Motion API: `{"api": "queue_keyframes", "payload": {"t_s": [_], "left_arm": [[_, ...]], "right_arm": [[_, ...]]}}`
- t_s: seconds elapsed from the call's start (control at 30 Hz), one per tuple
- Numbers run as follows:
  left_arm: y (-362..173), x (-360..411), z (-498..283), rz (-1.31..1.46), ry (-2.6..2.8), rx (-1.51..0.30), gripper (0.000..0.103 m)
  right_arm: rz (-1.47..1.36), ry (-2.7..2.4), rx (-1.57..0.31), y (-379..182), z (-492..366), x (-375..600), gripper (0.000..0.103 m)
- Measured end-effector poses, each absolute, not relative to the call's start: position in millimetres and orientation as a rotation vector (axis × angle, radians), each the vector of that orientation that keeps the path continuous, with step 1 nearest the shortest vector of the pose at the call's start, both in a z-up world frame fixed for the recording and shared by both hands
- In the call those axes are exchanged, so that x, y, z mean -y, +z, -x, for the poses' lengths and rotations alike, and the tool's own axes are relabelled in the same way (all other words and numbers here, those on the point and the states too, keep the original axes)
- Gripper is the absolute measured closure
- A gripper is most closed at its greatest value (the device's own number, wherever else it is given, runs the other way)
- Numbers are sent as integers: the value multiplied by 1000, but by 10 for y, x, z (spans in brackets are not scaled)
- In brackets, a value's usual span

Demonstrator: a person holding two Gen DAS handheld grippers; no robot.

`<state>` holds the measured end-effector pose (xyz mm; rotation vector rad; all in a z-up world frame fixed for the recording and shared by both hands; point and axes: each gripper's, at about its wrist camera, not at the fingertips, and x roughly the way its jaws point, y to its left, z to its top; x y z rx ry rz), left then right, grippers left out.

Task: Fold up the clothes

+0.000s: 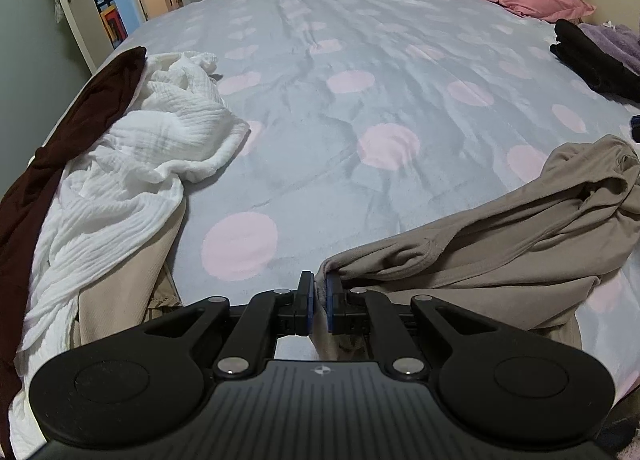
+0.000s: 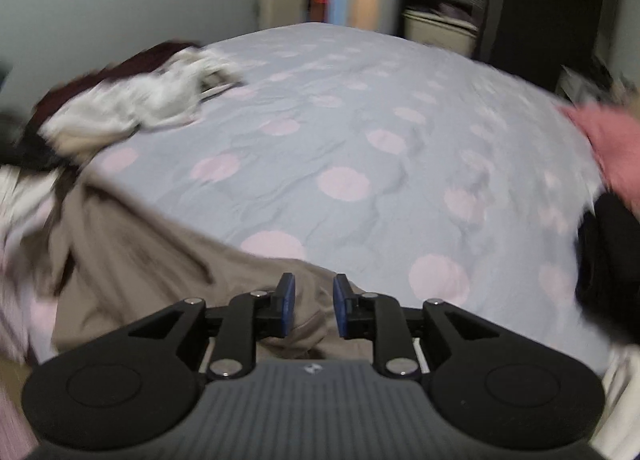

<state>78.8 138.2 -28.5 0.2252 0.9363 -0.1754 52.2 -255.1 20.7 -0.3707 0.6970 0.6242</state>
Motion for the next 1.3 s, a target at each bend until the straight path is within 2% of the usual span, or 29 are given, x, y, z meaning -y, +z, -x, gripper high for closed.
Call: {"api": "queue_keyframes", "payload": {"t_s": [0.23,0.43,0.47,0.5,0.57,0.77,0.93,1.07,1.17,1.3], "left_arm": [[-313,-1382,-801,-215,-179,-945,99],[-324,-1391,-789,-217,-186,-942,99],[-328,-1396,-789,-216,-187,-941,99],[-332,-1402,-789,-216,-188,-941,99],[-335,-1409,-785,-211,-190,-940,99],[-272,-1419,-724,-192,-197,-909,99],[-67,-1413,-604,-154,-227,-832,99],[222,-1480,-489,-3,-289,-773,99],[453,-1476,-342,60,-373,-717,99],[639,-1260,-119,-26,-494,-692,99]], "right_arm": [[791,784,-634,121,-342,2262,78],[932,821,-657,-19,-494,2117,78],[947,821,-680,-57,-525,2092,79],[957,820,-707,-102,-547,2077,86],[948,820,-725,-145,-533,2118,100],[876,726,-618,120,-361,2287,101],[690,569,-429,766,-244,2506,101],[544,429,-304,1327,-167,2734,101],[517,344,-305,1511,-138,2869,101],[508,253,-385,1367,-192,3020,101]]}}
